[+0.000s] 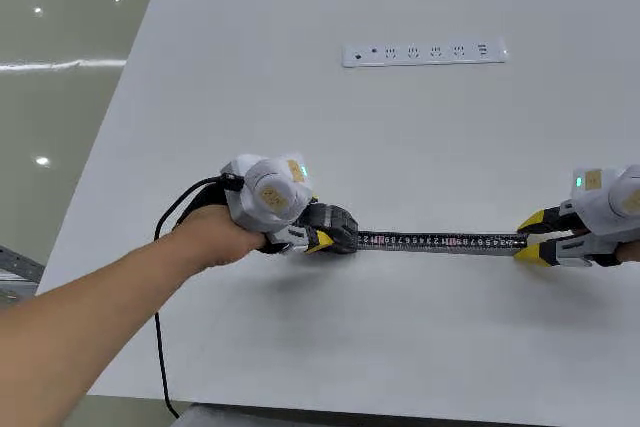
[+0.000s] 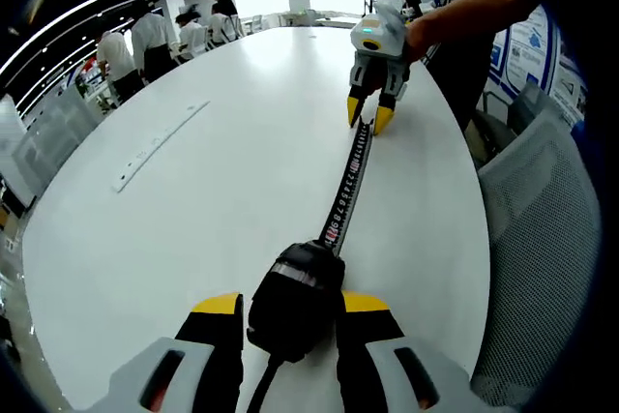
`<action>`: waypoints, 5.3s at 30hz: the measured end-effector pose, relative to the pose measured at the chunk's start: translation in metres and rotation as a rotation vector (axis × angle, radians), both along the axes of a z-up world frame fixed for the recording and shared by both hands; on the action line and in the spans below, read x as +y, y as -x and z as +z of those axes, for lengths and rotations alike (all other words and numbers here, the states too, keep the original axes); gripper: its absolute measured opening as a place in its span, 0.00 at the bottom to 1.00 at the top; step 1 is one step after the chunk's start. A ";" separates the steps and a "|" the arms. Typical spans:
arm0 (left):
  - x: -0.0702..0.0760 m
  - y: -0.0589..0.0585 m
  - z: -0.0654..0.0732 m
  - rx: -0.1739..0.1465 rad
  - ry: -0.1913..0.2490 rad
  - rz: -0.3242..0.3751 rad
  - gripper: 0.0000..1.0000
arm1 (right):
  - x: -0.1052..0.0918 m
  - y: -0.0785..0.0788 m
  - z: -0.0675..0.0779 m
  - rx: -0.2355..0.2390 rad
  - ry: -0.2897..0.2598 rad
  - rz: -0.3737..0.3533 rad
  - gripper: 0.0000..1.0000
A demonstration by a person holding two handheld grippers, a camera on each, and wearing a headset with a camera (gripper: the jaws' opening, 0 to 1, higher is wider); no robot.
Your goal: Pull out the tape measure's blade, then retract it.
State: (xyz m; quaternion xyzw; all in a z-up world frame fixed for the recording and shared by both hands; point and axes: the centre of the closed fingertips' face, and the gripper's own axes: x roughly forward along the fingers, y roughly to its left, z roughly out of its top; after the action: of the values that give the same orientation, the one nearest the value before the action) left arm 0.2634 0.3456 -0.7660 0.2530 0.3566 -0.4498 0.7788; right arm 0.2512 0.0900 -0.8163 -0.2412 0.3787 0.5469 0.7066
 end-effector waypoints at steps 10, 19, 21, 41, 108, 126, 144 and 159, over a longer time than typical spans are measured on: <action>0.013 0.008 0.010 0.021 0.123 0.236 0.42 | -0.001 0.004 0.011 0.018 -0.040 -0.177 0.30; 0.022 0.025 0.014 0.031 0.148 0.372 0.49 | -0.007 0.010 0.032 -0.019 -0.098 -0.345 0.36; 0.024 0.028 0.014 0.035 0.155 0.404 0.54 | -0.005 0.015 0.034 -0.026 -0.100 -0.354 0.39; 0.034 0.068 0.024 0.059 0.254 0.587 0.74 | 0.006 0.060 0.069 -0.015 -0.146 -0.541 0.67; 0.085 0.179 0.123 0.039 0.241 0.767 1.00 | 0.022 0.187 0.197 -0.039 -0.136 -0.656 1.00; 0.079 0.171 0.116 0.018 0.220 0.805 1.00 | 0.017 0.179 0.194 -0.053 -0.129 -0.639 1.00; 0.047 0.136 0.098 0.011 0.205 0.795 1.00 | 0.010 0.157 0.173 -0.038 -0.107 -0.596 0.98; 0.028 0.114 0.078 0.030 0.193 0.823 0.98 | 0.002 0.131 0.151 -0.030 -0.077 -0.534 0.95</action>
State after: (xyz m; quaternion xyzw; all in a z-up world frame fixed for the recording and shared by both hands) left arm 0.1489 0.3740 -0.6882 0.0089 0.3956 -0.1362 0.9082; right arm 0.1198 0.0917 -0.6652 -0.1137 0.3975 0.3514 0.8400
